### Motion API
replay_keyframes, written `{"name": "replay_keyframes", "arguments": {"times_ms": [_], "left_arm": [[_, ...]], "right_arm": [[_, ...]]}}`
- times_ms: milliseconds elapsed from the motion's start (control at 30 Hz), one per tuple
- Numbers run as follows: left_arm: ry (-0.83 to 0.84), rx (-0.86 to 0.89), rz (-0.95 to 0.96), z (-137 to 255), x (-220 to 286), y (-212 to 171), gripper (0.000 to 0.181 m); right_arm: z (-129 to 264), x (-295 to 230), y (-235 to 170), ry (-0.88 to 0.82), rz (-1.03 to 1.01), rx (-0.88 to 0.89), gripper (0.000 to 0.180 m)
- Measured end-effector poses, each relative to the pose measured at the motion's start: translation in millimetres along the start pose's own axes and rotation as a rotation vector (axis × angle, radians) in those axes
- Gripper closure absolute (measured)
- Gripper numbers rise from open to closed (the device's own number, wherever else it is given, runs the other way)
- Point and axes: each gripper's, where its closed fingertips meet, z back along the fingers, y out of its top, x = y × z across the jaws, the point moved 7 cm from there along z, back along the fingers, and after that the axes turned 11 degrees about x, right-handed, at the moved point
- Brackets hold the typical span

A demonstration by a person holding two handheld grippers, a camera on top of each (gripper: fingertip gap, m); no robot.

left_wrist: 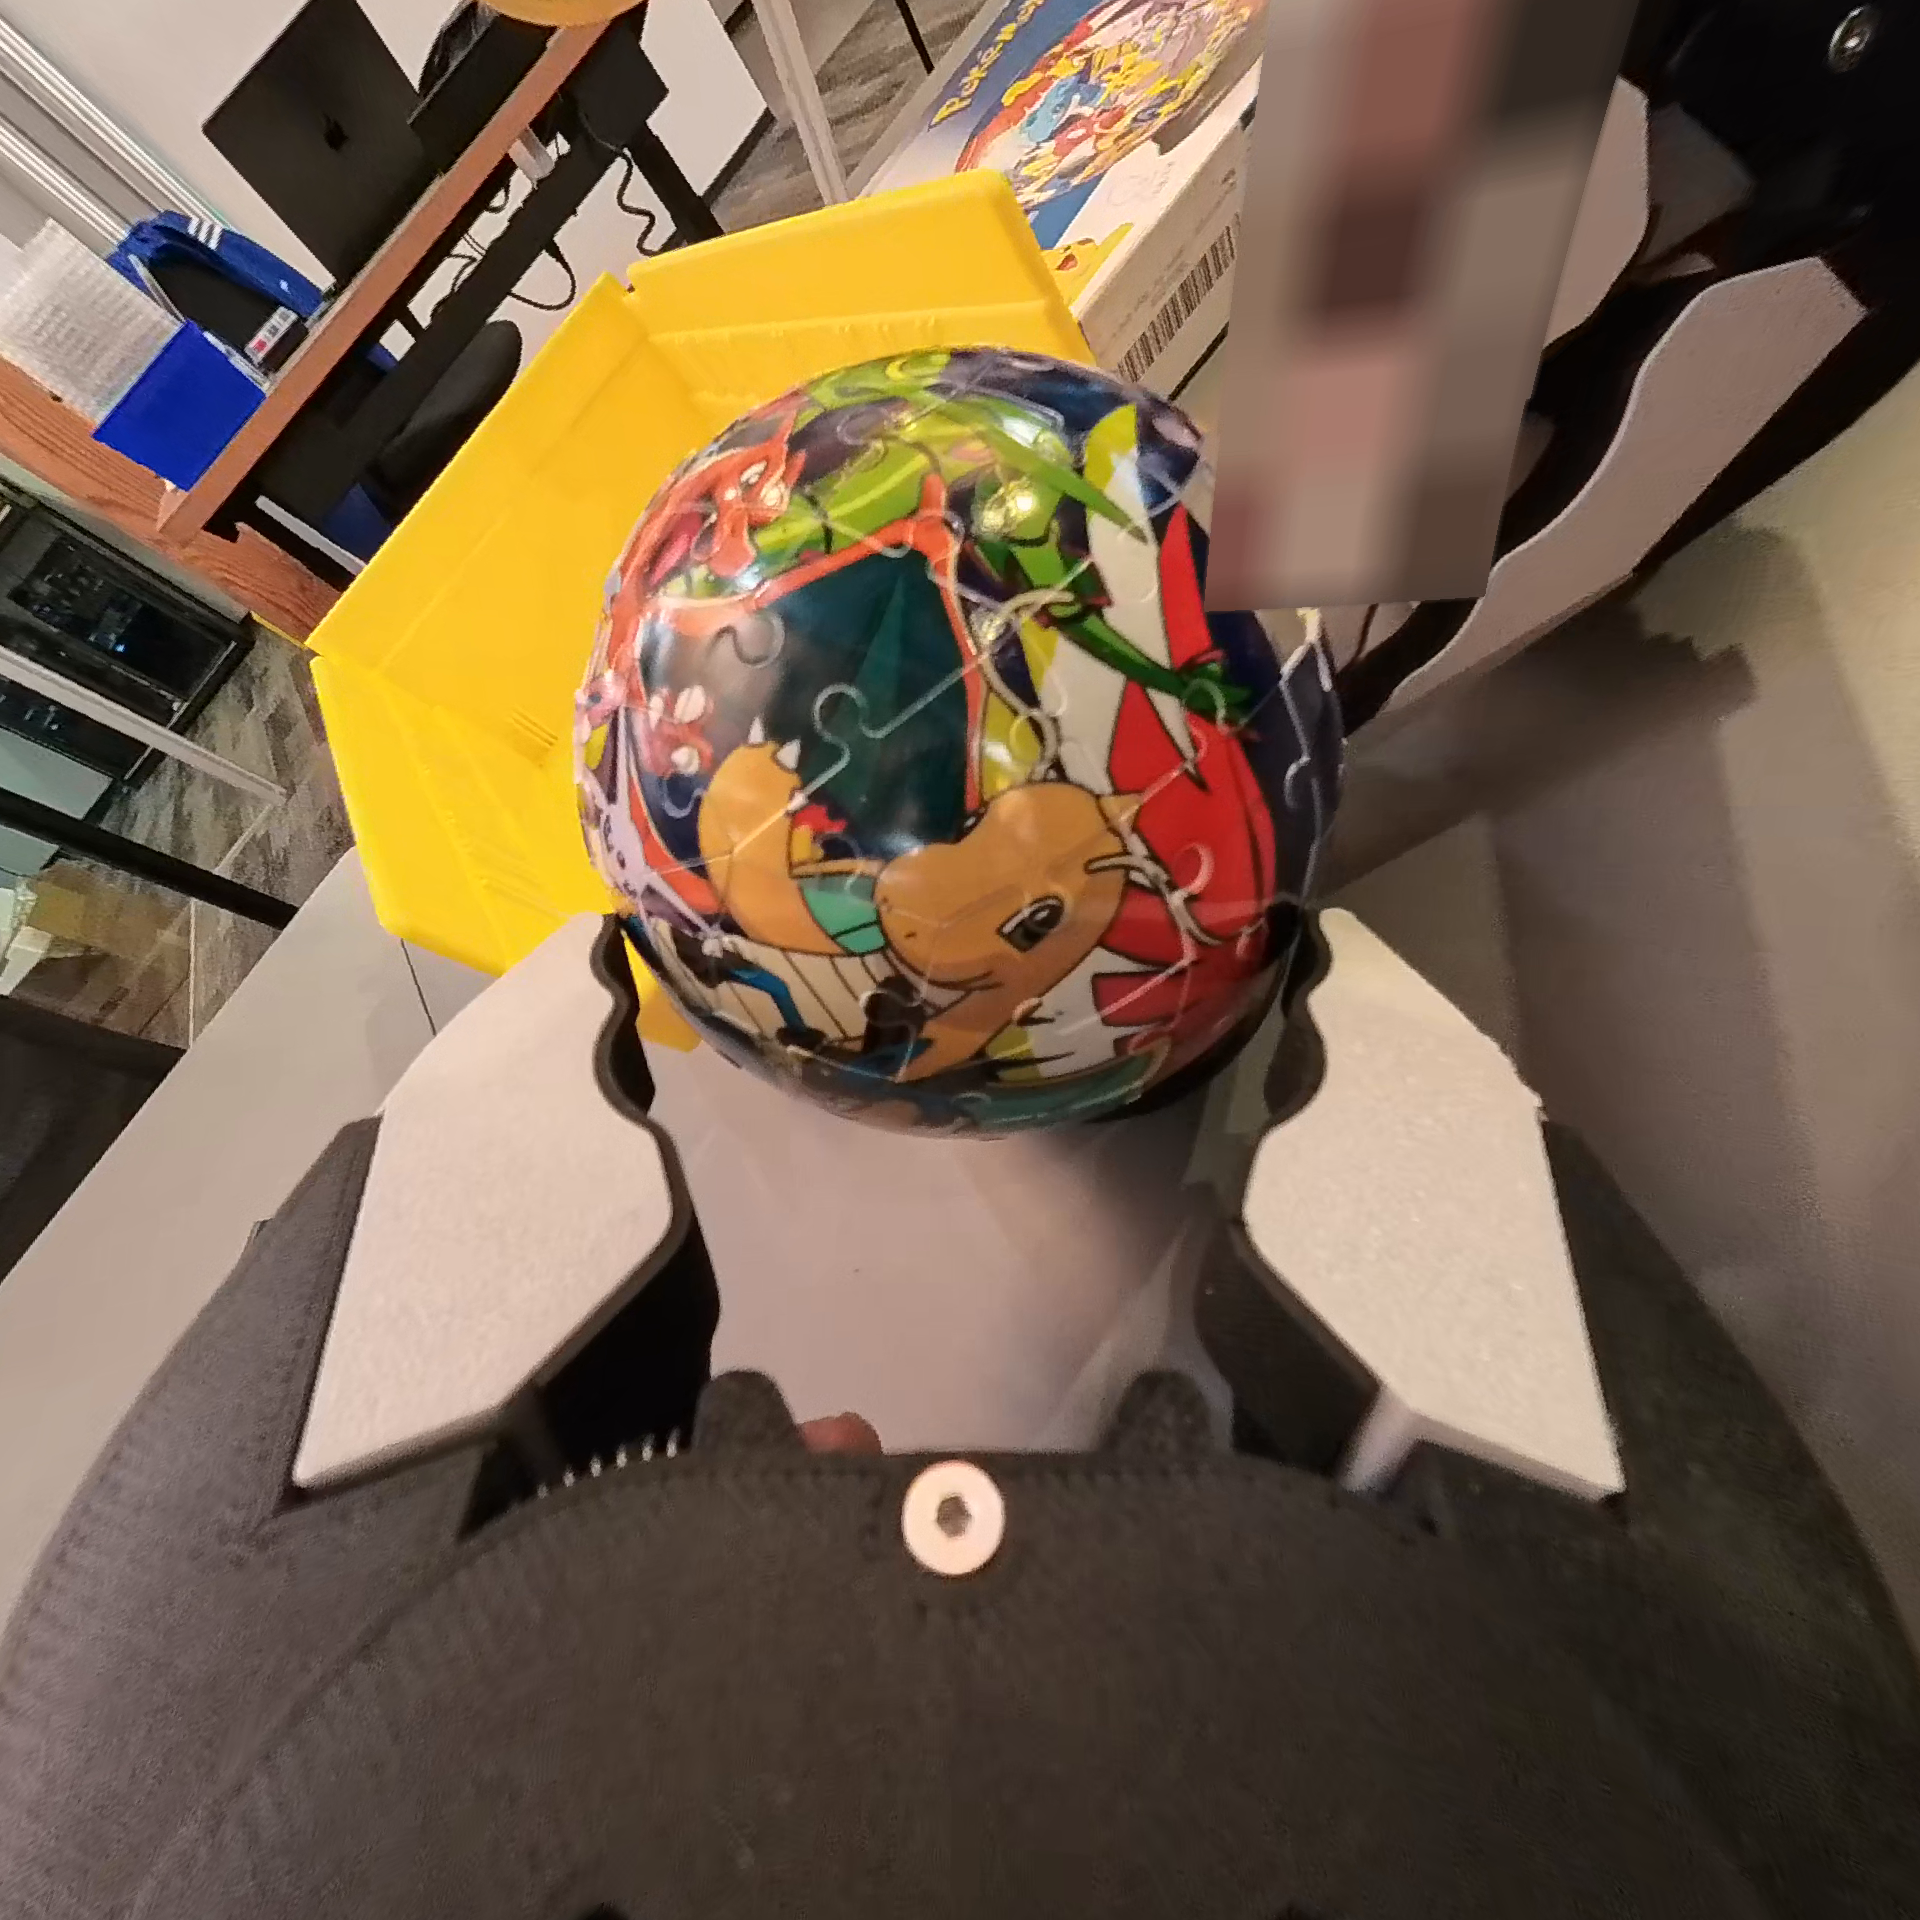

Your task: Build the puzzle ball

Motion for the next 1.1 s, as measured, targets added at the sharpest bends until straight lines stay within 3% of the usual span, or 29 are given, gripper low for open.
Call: {"name": "replay_keyframes", "arguments": {"times_ms": [367,933,1100], "left_arm": [[-0.002,0.003,0.005,-0.2,-0.9,-0.6,0.064],[-0.001,0.005,0.007,-0.4,-1.1,-1.7,0.065],[-0.002,0.002,0.007,0.0,-2.2,-2.6,0.065]], "right_arm": [[10.3,8.4,-3.1,-0.003,0.020,0.077,0.180],[8.1,27.1,-8.6,0.137,-0.611,0.259,0.180],[4.5,26.7,-8.6,0.128,-0.555,0.238,0.180]]}}
